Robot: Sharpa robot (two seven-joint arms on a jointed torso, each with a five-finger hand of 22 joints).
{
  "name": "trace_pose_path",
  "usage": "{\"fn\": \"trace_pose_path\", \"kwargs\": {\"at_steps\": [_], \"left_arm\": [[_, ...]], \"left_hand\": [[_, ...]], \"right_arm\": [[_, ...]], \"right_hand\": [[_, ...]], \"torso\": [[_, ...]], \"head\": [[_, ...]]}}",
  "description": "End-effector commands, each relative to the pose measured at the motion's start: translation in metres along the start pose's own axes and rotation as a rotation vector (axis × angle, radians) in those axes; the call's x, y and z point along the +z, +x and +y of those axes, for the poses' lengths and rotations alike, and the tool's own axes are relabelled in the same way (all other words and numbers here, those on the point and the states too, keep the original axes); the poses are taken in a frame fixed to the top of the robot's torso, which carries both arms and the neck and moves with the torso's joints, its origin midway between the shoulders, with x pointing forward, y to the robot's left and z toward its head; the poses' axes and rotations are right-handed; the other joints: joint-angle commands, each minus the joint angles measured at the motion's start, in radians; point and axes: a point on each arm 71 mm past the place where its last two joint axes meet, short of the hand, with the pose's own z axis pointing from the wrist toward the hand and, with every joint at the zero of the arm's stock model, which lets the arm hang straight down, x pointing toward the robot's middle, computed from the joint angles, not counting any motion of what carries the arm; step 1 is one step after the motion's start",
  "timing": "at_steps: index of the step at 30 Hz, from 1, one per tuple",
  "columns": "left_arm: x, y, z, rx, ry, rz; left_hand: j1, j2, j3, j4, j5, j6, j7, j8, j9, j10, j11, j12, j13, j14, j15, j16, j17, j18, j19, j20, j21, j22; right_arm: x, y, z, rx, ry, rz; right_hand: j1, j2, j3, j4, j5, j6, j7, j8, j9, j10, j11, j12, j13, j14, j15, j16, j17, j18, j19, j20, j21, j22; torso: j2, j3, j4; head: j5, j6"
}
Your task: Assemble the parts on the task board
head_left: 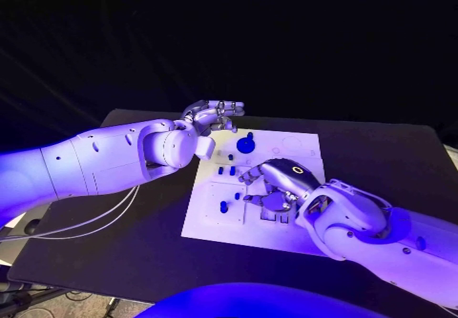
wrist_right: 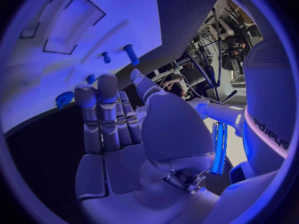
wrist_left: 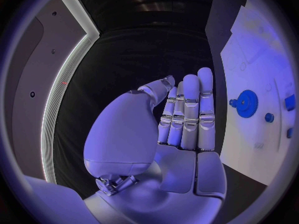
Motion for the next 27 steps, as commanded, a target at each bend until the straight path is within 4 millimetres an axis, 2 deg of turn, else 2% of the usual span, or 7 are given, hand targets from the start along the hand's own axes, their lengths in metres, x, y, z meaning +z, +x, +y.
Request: {"fn": "trace_pose_path", "kwargs": {"at_steps": [1, 8, 11, 12, 15, 20, 27], "left_arm": [[-0.001, 0.000, -0.001, -0.005, 0.001, 0.018], [-0.003, -0.001, -0.001, 0.003, 0.008, 0.016], [-0.004, -0.001, -0.001, 0.005, 0.009, 0.017], [-0.004, -0.001, -0.001, 0.005, 0.009, 0.018], [-0.004, 0.000, 0.000, 0.005, 0.008, 0.021], [-0.005, 0.001, 0.003, 0.004, 0.003, 0.025], [-0.006, 0.001, 0.007, 0.002, -0.005, 0.026]], "left_hand": [[-0.001, 0.006, -0.001, -0.004, 0.003, -0.006, 0.001, 0.006, 0.000, -0.008, -0.001, 0.005, 0.001, -0.008, 0.000, -0.004, -0.001, 0.011, -0.006, 0.002, -0.004, -0.001], [-0.001, 0.005, -0.002, -0.005, 0.003, -0.008, 0.002, 0.006, 0.000, -0.010, -0.001, 0.005, 0.000, -0.009, 0.000, -0.004, -0.002, 0.011, -0.007, 0.002, -0.004, -0.001], [0.000, 0.005, -0.002, -0.005, 0.003, -0.008, 0.002, 0.006, 0.000, -0.010, -0.001, 0.006, 0.000, -0.009, 0.000, -0.005, -0.002, 0.011, -0.007, 0.003, -0.004, -0.001], [0.000, 0.005, -0.002, -0.005, 0.003, -0.008, 0.002, 0.006, 0.000, -0.010, -0.001, 0.006, 0.000, -0.009, 0.000, -0.005, -0.002, 0.011, -0.007, 0.003, -0.004, -0.001], [0.000, 0.005, -0.002, -0.005, 0.003, -0.008, 0.002, 0.006, 0.000, -0.010, -0.001, 0.006, 0.000, -0.009, 0.000, -0.005, -0.002, 0.011, -0.007, 0.003, -0.004, -0.001], [0.000, 0.005, -0.002, -0.006, 0.003, -0.008, 0.002, 0.006, 0.000, -0.010, -0.001, 0.006, 0.000, -0.009, 0.000, -0.005, -0.003, 0.011, -0.007, 0.003, -0.004, -0.001], [0.000, 0.005, -0.002, -0.006, 0.003, -0.008, 0.002, 0.006, 0.000, -0.010, -0.001, 0.006, 0.000, -0.009, 0.000, -0.005, -0.003, 0.011, -0.007, 0.003, -0.004, -0.001]], "right_arm": [[-0.018, -0.015, -0.026, 0.155, 0.139, 0.022], [-0.063, -0.031, -0.070, 0.206, 0.377, 0.090], [-0.078, -0.032, -0.082, 0.191, 0.470, 0.096], [-0.084, -0.033, -0.086, 0.180, 0.506, 0.096], [-0.094, -0.033, -0.094, 0.158, 0.578, 0.095], [-0.104, -0.029, -0.099, 0.138, 0.648, 0.112], [-0.099, -0.018, -0.093, 0.137, 0.654, 0.134]], "right_hand": [[-0.010, 0.011, -0.005, 0.010, 0.011, 0.029, -0.001, 0.013, 0.003, 0.075, -0.013, 0.031, 0.008, 0.038, -0.010, 0.092, 0.105, -0.028, 0.064, -0.005, 0.078, 0.103], [-0.075, -0.005, -0.043, 0.060, 0.108, 0.070, -0.048, 0.030, 0.006, 0.309, -0.074, 0.202, 0.122, 0.094, -0.058, 0.331, 0.397, -0.079, 0.205, -0.045, 0.264, 0.360], [-0.090, -0.008, -0.072, 0.087, 0.116, 0.095, -0.061, 0.049, 0.015, 0.294, -0.085, 0.303, 0.227, 0.096, -0.068, 0.399, 0.481, -0.089, 0.225, -0.057, 0.300, 0.412], [-0.077, -0.006, -0.089, 0.099, 0.119, 0.086, -0.057, 0.053, 0.020, 0.226, -0.088, 0.382, 0.326, 0.089, -0.079, 0.422, 0.504, -0.092, 0.224, -0.057, 0.311, 0.423], [-0.088, -0.008, -0.118, 0.127, 0.124, 0.087, -0.063, 0.064, 0.029, 0.237, -0.086, 0.561, 0.533, 0.093, -0.069, 0.466, 0.565, -0.096, 0.234, -0.056, 0.329, 0.452], [-0.121, -0.011, -0.180, 0.184, 0.204, 0.073, -0.062, 0.075, 0.040, 0.257, -0.083, 0.771, 0.784, 0.099, -0.064, 0.520, 0.645, -0.102, 0.248, -0.053, 0.352, 0.487], [-0.120, 0.000, -0.241, 0.239, 0.212, 0.058, -0.060, 0.092, 0.054, 0.247, -0.080, 0.838, 0.885, 0.098, -0.061, 0.537, 0.669, -0.104, 0.249, -0.050, 0.359, 0.497]], "torso": [[-0.005, -0.0006, -0.0075], [-0.008, -0.0015, -0.0277], [-0.008, -0.0006, -0.0366], [-0.009, 0.0001, -0.0392], [-0.012, 0.0001, -0.0443], [-0.016, -0.0006, -0.0467], [-0.015, -0.0003, -0.0407]], "head": [[-0.019, 0.010], [-0.059, 0.042], [-0.073, 0.045], [-0.077, 0.046], [-0.085, 0.047], [-0.087, 0.045], [-0.090, 0.044]]}}
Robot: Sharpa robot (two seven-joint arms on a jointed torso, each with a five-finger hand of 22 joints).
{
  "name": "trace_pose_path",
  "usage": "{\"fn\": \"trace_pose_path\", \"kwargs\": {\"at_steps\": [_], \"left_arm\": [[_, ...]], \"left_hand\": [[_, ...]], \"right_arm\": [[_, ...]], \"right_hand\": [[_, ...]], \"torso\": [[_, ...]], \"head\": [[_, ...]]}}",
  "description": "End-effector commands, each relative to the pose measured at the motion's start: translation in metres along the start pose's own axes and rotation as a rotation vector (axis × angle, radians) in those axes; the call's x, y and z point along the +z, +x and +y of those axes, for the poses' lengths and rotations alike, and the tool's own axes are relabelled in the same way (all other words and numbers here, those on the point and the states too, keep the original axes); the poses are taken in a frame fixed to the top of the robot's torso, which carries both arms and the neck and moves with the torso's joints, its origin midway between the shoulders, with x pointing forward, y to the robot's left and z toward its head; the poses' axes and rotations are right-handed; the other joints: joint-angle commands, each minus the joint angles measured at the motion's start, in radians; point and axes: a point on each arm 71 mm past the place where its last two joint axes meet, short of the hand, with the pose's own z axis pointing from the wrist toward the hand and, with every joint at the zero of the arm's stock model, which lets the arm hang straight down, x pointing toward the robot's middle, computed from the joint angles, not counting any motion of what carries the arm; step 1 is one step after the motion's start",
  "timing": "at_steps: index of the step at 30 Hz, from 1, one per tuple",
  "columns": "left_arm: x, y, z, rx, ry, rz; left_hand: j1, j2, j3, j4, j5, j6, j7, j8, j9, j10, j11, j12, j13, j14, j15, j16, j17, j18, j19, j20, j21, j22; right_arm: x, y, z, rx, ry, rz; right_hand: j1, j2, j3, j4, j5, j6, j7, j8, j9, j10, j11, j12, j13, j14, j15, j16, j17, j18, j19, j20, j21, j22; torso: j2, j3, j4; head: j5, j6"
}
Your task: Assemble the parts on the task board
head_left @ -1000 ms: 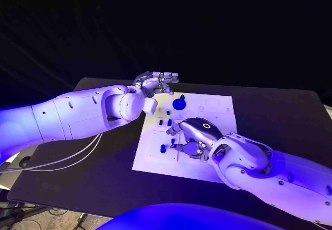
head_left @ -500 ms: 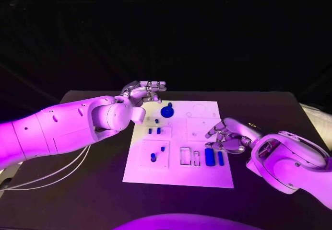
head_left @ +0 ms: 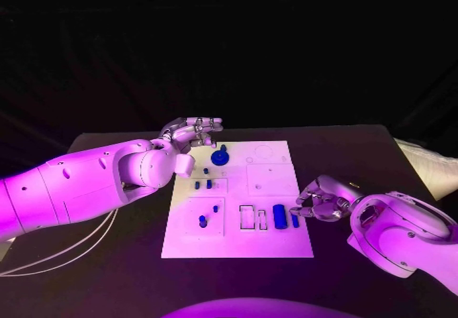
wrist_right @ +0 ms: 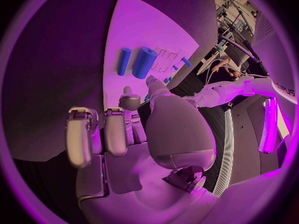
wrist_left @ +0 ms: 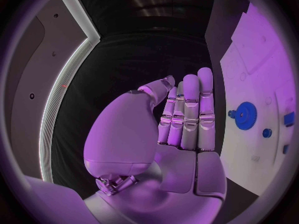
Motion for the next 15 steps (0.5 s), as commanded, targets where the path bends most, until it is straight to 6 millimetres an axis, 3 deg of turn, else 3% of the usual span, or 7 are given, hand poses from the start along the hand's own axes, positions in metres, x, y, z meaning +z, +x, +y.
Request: {"fn": "trace_pose_path", "kwargs": {"at_steps": [1, 4, 9, 15], "left_arm": [[0.000, 0.003, 0.001, -0.001, 0.007, 0.024], [-0.001, 0.003, 0.002, -0.001, 0.004, 0.024], [-0.001, 0.003, 0.003, -0.001, 0.002, 0.026], [0.000, 0.003, 0.005, -0.001, -0.003, 0.026]], "left_hand": [[0.000, 0.005, -0.002, -0.006, 0.003, -0.008, 0.002, 0.006, 0.000, -0.007, 0.003, 0.006, 0.000, -0.009, 0.000, -0.005, -0.001, 0.011, -0.007, 0.003, -0.004, -0.001], [0.000, 0.005, -0.002, -0.006, 0.003, -0.008, 0.002, 0.006, 0.000, -0.007, 0.003, 0.007, 0.000, -0.010, 0.000, -0.005, -0.002, 0.011, -0.008, 0.003, -0.005, -0.001], [0.000, 0.005, -0.002, -0.006, 0.003, -0.008, 0.002, 0.006, 0.000, -0.007, 0.003, 0.007, 0.000, -0.010, 0.000, -0.005, -0.002, 0.011, -0.008, 0.003, -0.005, -0.001], [0.000, 0.005, -0.003, -0.007, 0.003, -0.009, 0.002, 0.007, 0.000, -0.007, 0.003, 0.008, 0.000, -0.010, 0.000, -0.005, -0.002, 0.011, -0.008, 0.003, -0.005, -0.001]], "right_arm": [[0.002, 0.006, 0.001, -0.024, 0.044, 0.017], [0.004, 0.011, 0.003, -0.027, 0.045, 0.031], [0.007, 0.017, 0.006, -0.035, 0.043, 0.044], [0.011, 0.024, 0.010, -0.054, 0.029, 0.048]], "right_hand": [[-0.002, 0.006, -0.019, 0.014, 0.009, -0.009, -0.001, 0.006, 0.004, -0.004, 0.002, 0.012, 0.021, 0.060, 0.008, 0.006, 0.004, -0.017, 0.006, 0.002, 0.006, 0.088], [-0.010, 0.017, -0.051, 0.053, 0.012, -0.015, -0.002, 0.018, 0.012, 0.013, 0.003, 0.062, 0.085, 0.060, 0.008, 0.010, 0.011, -0.018, 0.007, 0.003, 0.009, 0.092], [-0.007, 0.019, -0.067, 0.069, 0.008, -0.020, -0.001, 0.024, 0.016, 0.018, 0.003, 0.079, 0.109, 0.060, 0.009, 0.014, 0.018, -0.018, 0.007, 0.004, 0.010, 0.094], [-0.003, 0.022, -0.077, 0.079, 0.006, -0.023, -0.001, 0.028, 0.018, 0.020, 0.003, 0.087, 0.122, 0.061, 0.010, 0.017, 0.023, -0.019, 0.009, 0.004, 0.011, 0.097]], "torso": [[0.000, -0.0004, 0.0035], [0.000, -0.0027, 0.0049], [0.000, -0.0032, 0.0017], [0.000, -0.0029, 0.0031]], "head": [[0.000, -0.002], [0.004, -0.001], [0.008, -0.003], [0.009, 0.002]]}}
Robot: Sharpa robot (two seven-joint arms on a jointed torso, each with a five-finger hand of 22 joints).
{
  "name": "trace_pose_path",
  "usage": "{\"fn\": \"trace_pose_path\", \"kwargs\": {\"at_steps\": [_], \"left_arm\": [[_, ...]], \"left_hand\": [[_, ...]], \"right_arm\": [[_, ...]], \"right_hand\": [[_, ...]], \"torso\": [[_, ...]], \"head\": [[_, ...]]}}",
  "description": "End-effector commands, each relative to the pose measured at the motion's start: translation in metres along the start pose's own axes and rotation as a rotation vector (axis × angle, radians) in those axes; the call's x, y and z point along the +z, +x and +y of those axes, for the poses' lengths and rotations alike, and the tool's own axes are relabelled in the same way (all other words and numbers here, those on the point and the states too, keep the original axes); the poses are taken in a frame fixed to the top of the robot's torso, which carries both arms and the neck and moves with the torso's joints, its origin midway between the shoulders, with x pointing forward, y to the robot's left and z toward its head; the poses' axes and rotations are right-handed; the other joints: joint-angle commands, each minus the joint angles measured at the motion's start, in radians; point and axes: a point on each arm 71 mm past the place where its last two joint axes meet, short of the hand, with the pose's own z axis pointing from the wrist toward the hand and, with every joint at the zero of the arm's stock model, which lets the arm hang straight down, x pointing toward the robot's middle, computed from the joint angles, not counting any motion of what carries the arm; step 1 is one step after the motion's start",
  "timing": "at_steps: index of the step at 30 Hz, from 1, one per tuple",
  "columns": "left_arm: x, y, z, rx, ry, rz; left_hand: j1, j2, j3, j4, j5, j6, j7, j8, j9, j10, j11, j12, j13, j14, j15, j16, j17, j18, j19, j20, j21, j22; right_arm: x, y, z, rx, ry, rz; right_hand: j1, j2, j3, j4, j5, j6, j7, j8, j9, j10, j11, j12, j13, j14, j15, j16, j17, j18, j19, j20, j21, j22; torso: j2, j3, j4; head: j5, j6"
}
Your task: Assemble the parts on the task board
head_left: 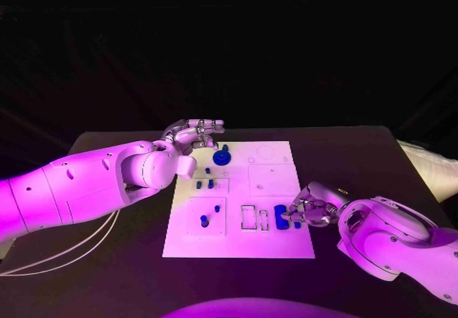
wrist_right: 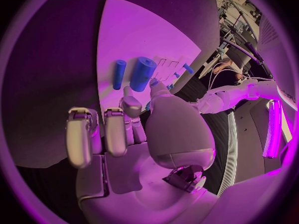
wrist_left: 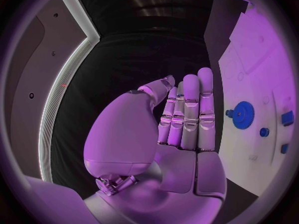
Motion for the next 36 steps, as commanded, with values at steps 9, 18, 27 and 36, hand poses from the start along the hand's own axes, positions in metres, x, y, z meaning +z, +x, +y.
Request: {"fn": "trace_pose_path", "kwargs": {"at_steps": [9, 18, 27, 36], "left_arm": [[0.000, 0.002, 0.002, -0.002, 0.001, 0.025], [0.000, 0.002, 0.002, -0.002, 0.000, 0.024], [-0.001, 0.002, 0.002, -0.003, -0.004, 0.025], [-0.001, 0.001, 0.002, -0.003, -0.005, 0.024]], "left_hand": [[-0.005, 0.004, -0.003, -0.002, 0.002, -0.006, -0.001, 0.008, 0.000, -0.006, 0.001, 0.006, 0.000, -0.010, 0.001, -0.005, -0.003, 0.011, -0.005, 0.000, -0.005, -0.002], [-0.005, 0.004, -0.003, -0.002, 0.002, -0.006, -0.001, 0.008, 0.000, -0.006, 0.001, 0.006, 0.000, -0.010, 0.001, -0.005, -0.003, 0.011, -0.005, 0.000, -0.005, -0.002], [-0.005, 0.004, -0.003, -0.001, 0.002, -0.007, -0.001, 0.008, 0.000, -0.006, 0.001, 0.006, 0.000, -0.010, 0.002, -0.005, -0.003, 0.011, -0.005, 0.000, -0.006, -0.002], [-0.005, 0.004, -0.003, -0.001, 0.002, -0.007, -0.001, 0.008, 0.000, -0.006, 0.001, 0.006, 0.000, -0.010, 0.002, -0.005, -0.003, 0.011, -0.005, 0.000, -0.006, -0.002]], "right_arm": [[0.008, 0.012, 0.007, -0.083, -0.012, 0.021], [0.014, 0.018, 0.008, -0.119, -0.008, 0.042], [0.016, 0.021, 0.005, -0.070, 0.007, 0.012], [0.006, 0.013, 0.012, 0.056, -0.041, -0.073]], "right_hand": [[0.007, 0.012, -0.017, 0.018, -0.011, -0.011, 0.000, 0.012, 0.006, 0.010, 0.001, 0.017, 0.021, 0.058, 0.005, 0.003, 0.000, -0.019, 0.004, 0.001, 0.006, 0.096], [0.019, 0.020, -0.026, 0.027, -0.021, -0.010, -0.001, 0.019, 0.010, 0.013, 0.000, 0.025, 0.034, 0.057, 0.005, 0.003, 0.000, -0.019, 0.003, 0.001, 0.006, 0.096], [0.076, 0.065, -0.021, 0.019, -0.002, 0.011, -0.010, 0.038, 0.026, 0.031, -0.007, 0.050, 0.072, 0.057, -0.002, 0.002, 0.001, -0.019, 0.004, -0.004, 0.008, 0.099], [0.088, 0.086, -0.026, 0.026, 0.048, 0.027, -0.017, 0.048, 0.038, 0.048, -0.014, 0.068, 0.098, 0.058, -0.007, 0.003, 0.002, -0.019, 0.004, -0.009, 0.008, 0.099]], "torso": [[0.000, 0.0003, 0.0021], [0.000, -0.0006, 0.0042], [0.000, -0.0009, 0.0061], [0.000, 0.0007, 0.0060]], "head": [[0.001, -0.001], [0.001, -0.004], [0.004, -0.006], [0.009, -0.009]]}}
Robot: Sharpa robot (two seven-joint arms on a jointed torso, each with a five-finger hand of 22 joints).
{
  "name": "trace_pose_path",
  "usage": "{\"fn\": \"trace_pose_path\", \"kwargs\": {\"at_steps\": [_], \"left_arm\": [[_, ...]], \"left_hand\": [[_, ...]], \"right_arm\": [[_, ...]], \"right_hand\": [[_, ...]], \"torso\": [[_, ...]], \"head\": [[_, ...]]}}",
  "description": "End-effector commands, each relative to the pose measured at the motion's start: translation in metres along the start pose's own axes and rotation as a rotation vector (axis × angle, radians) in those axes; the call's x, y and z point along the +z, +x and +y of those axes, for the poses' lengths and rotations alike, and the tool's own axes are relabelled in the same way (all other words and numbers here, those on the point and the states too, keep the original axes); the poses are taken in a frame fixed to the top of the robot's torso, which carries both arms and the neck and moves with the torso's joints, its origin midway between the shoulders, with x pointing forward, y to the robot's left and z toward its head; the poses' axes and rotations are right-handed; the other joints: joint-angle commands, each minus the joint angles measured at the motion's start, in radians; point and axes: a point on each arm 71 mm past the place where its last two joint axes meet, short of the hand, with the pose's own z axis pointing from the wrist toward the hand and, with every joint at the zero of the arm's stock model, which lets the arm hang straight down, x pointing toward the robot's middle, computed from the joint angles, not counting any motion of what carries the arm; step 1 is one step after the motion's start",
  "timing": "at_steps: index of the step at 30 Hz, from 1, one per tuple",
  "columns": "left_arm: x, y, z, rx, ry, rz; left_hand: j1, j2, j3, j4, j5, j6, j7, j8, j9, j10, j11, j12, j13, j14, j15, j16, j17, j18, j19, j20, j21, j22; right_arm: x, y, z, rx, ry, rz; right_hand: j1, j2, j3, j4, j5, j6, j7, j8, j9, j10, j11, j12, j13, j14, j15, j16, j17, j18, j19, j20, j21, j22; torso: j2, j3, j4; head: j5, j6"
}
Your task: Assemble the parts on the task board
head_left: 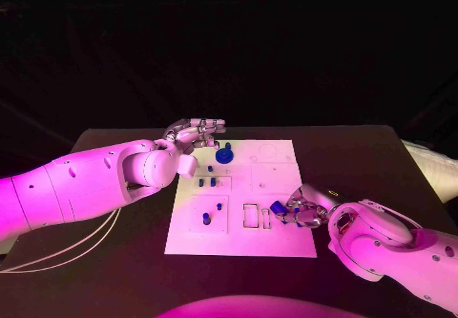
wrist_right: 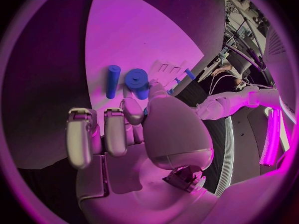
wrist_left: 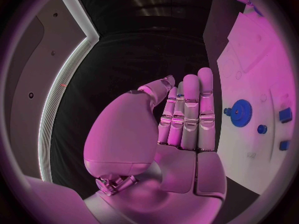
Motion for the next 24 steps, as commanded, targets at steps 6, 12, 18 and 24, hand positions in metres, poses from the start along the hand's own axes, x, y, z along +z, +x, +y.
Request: {"fn": "trace_pose_path", "kwargs": {"at_steps": [6, 12, 18, 24], "left_arm": [[0.000, 0.003, 0.000, -0.003, 0.003, 0.022], [0.000, 0.003, 0.000, -0.003, 0.003, 0.025], [0.000, 0.004, 0.000, -0.004, 0.002, 0.028], [0.000, 0.006, 0.000, -0.006, -0.001, 0.034]], "left_hand": [[-0.005, 0.004, -0.003, -0.002, 0.002, -0.007, -0.001, 0.004, 0.000, -0.006, 0.001, 0.006, 0.000, -0.007, -0.002, -0.005, -0.002, 0.011, -0.005, 0.000, -0.006, -0.001], [-0.005, 0.004, -0.003, -0.002, 0.002, -0.007, -0.001, 0.004, 0.000, -0.006, 0.001, 0.006, 0.000, -0.007, -0.002, -0.005, -0.002, 0.011, -0.005, 0.000, -0.006, -0.001], [-0.005, 0.004, -0.003, -0.002, 0.002, -0.007, -0.001, 0.004, 0.000, -0.006, 0.001, 0.006, 0.000, -0.007, -0.002, -0.005, -0.002, 0.011, -0.005, 0.000, -0.006, -0.001], [-0.005, 0.005, -0.004, -0.002, 0.002, -0.008, -0.001, 0.005, 0.000, -0.008, 0.001, 0.008, 0.000, -0.007, -0.002, -0.005, -0.003, 0.011, -0.006, 0.000, -0.006, -0.001]], "right_arm": [[-0.009, -0.015, 0.015, 0.132, -0.058, -0.084], [-0.007, -0.013, 0.022, 0.122, -0.058, -0.027], [-0.002, -0.004, 0.033, 0.100, -0.070, 0.053], [0.003, 0.005, 0.043, 0.084, -0.068, 0.107]], "right_hand": [[-0.007, 0.007, -0.017, 0.019, 0.019, 0.007, 0.001, 0.002, 0.014, 0.013, -0.001, 0.009, 0.010, 0.058, -0.008, 0.004, 0.005, -0.020, 0.002, -0.007, 0.006, 0.102], [-0.019, 0.012, -0.028, 0.030, 0.031, 0.009, -0.001, 0.002, 0.019, 0.012, -0.002, 0.003, 0.008, 0.057, -0.009, 0.000, -0.001, -0.019, 0.001, -0.007, 0.005, 0.100], [-0.042, 0.021, -0.045, 0.033, 0.043, 0.030, -0.008, 0.009, 0.028, 0.020, -0.007, 0.004, 0.016, 0.057, -0.012, -0.002, -0.003, -0.019, 0.000, -0.010, 0.004, 0.099], [-0.078, 0.035, -0.067, 0.034, 0.030, 0.045, -0.015, 0.013, 0.037, 0.015, -0.013, -0.020, 0.001, 0.053, -0.017, -0.013, -0.019, -0.016, -0.007, -0.014, -0.002, 0.089]], "torso": [[0.000, -0.0004, 0.0013], [0.001, -0.0004, 0.0006], [0.000, -0.0009, 0.0001], [0.000, -0.0010, 0.0015]], "head": [[0.000, -0.002], [0.007, -0.007], [0.011, -0.013], [0.012, -0.015]]}}
